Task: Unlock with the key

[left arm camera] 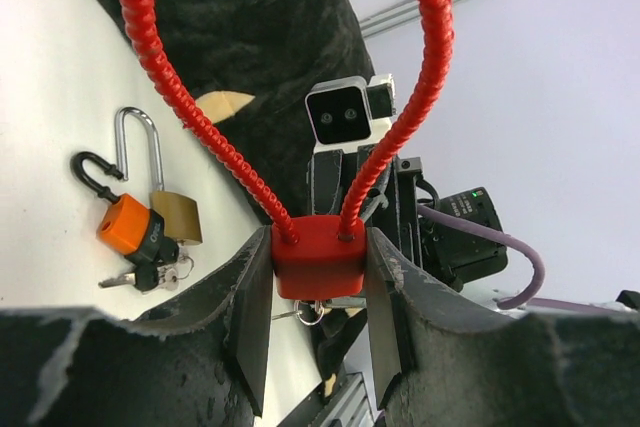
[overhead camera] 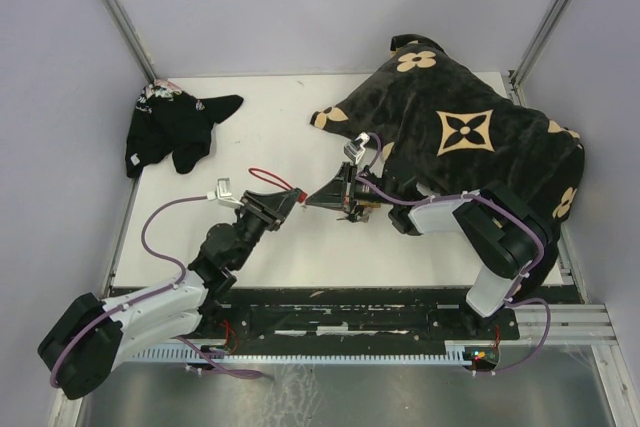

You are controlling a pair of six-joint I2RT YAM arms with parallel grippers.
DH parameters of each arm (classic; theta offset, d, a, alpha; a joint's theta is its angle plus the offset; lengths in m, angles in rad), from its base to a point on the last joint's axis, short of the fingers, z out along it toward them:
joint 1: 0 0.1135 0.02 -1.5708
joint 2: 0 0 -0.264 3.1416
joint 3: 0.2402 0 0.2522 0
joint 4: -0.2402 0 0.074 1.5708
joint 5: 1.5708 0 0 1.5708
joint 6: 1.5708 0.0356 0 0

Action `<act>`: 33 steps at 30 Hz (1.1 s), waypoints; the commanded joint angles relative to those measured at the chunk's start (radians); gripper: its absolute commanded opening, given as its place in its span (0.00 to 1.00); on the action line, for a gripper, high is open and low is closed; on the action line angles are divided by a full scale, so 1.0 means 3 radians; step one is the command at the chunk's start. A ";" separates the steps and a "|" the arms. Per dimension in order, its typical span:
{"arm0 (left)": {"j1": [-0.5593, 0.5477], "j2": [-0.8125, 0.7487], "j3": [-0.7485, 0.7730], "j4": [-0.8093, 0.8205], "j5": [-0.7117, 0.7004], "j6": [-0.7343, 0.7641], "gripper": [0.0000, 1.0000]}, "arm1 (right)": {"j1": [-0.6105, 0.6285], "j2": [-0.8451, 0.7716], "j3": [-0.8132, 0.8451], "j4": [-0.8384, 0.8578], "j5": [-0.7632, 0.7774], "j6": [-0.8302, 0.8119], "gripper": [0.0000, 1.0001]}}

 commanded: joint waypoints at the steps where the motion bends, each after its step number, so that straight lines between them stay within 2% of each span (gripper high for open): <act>1: -0.0101 -0.0132 0.0096 0.0115 0.0265 0.0074 0.03 | -0.0041 -0.0035 0.0115 -0.0181 0.0298 -0.0249 0.16; 10: -0.0095 -0.0210 0.0081 -0.0231 -0.0129 -0.0106 0.03 | -0.0046 -0.0618 0.0116 -0.1354 0.0427 -0.1528 0.47; 18: -0.0090 -0.0280 0.0265 -0.0808 -0.0292 -0.0247 0.03 | 0.0092 -0.1267 0.0185 -0.2436 0.0827 -0.3125 0.65; 24: -0.0090 -0.0282 0.0316 -0.0952 -0.0281 -0.0378 0.03 | 0.0403 -0.1361 0.0069 -0.2186 0.1267 -0.3725 0.72; 33: -0.0090 -0.0205 0.0399 -0.1074 -0.0173 -0.0548 0.03 | 0.0684 -0.1155 0.0062 -0.1669 0.1629 -0.4065 0.71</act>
